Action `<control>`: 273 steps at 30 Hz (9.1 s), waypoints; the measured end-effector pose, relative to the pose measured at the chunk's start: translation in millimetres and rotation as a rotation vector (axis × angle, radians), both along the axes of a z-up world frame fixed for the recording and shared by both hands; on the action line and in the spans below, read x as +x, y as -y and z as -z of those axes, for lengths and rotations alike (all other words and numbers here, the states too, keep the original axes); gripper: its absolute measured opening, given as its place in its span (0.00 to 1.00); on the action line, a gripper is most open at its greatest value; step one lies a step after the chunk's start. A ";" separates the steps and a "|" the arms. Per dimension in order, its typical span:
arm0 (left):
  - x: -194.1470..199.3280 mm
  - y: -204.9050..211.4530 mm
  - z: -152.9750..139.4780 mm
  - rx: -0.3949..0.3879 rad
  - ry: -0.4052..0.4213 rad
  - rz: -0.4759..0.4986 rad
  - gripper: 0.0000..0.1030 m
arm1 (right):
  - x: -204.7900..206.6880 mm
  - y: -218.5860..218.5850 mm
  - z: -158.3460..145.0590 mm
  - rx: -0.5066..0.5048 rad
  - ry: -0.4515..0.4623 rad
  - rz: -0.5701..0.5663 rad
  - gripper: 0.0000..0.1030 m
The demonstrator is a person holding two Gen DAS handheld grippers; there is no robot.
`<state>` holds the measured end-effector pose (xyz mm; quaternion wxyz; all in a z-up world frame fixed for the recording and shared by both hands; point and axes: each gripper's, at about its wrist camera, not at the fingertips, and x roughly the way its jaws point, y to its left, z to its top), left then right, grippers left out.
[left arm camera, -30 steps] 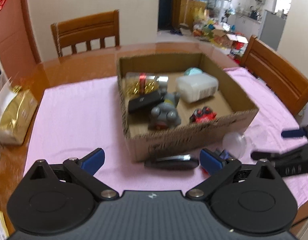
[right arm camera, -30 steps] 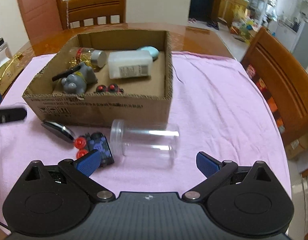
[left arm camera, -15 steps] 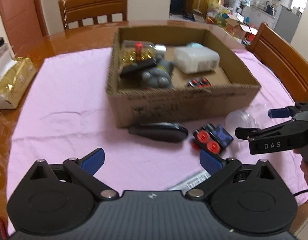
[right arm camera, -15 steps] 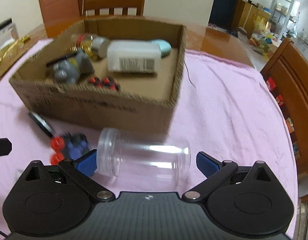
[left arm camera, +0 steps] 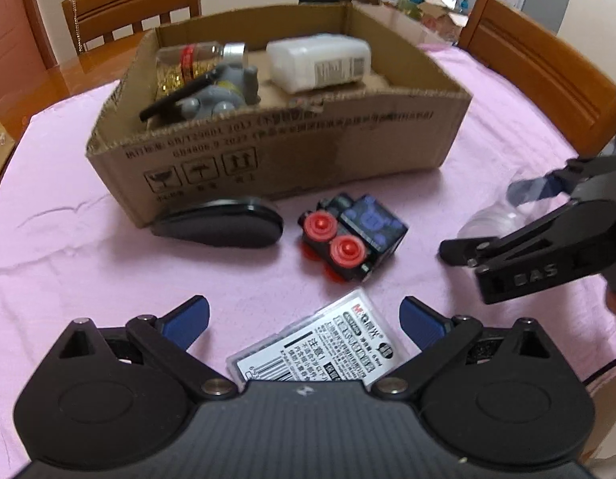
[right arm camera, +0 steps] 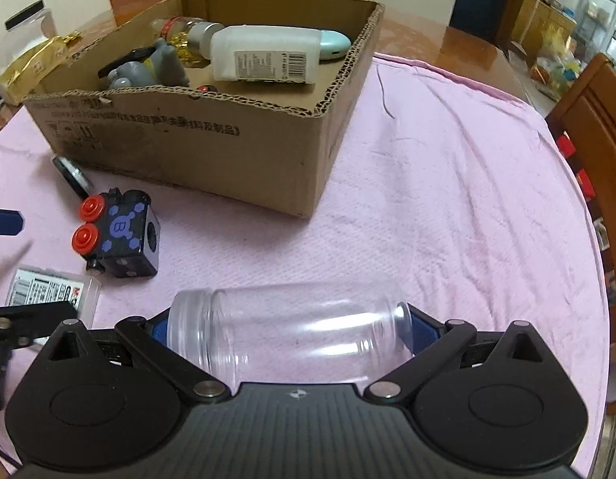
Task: Organize rigid objects
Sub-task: 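Grasp the clear plastic jar with the right tool while the left tool approaches the white card, then close the left tool on the white battery card package, then carry the card with the left tool while the right tool carries the jar into the box, then open both tools to release the card and jar, then withdraw, then grasp the silver correction tape with the left tool while the right tool approaches the blue toy car, then close the right tool on the blue toy car with red wheels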
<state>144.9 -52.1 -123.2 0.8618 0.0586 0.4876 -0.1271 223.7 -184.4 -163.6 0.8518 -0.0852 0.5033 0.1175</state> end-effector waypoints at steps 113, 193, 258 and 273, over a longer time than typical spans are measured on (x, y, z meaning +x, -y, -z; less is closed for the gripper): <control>126.2 -9.4 -127.4 0.018 0.117 0.061 0.86 | 94.0 -44.4 -101.5 -0.167 0.183 -0.714 0.93; 67.5 -55.7 -9.9 -0.020 0.062 -0.204 0.95 | -30.4 -46.0 -39.1 0.112 -0.017 -0.011 1.00; 43.1 -108.5 17.3 0.026 0.023 -0.138 0.87 | -4.3 -105.0 -7.5 0.161 -0.002 -0.100 1.00; 43.7 -111.2 17.0 0.022 0.032 -0.145 0.87 | 25.8 -120.9 -6.8 0.066 0.039 -0.048 0.80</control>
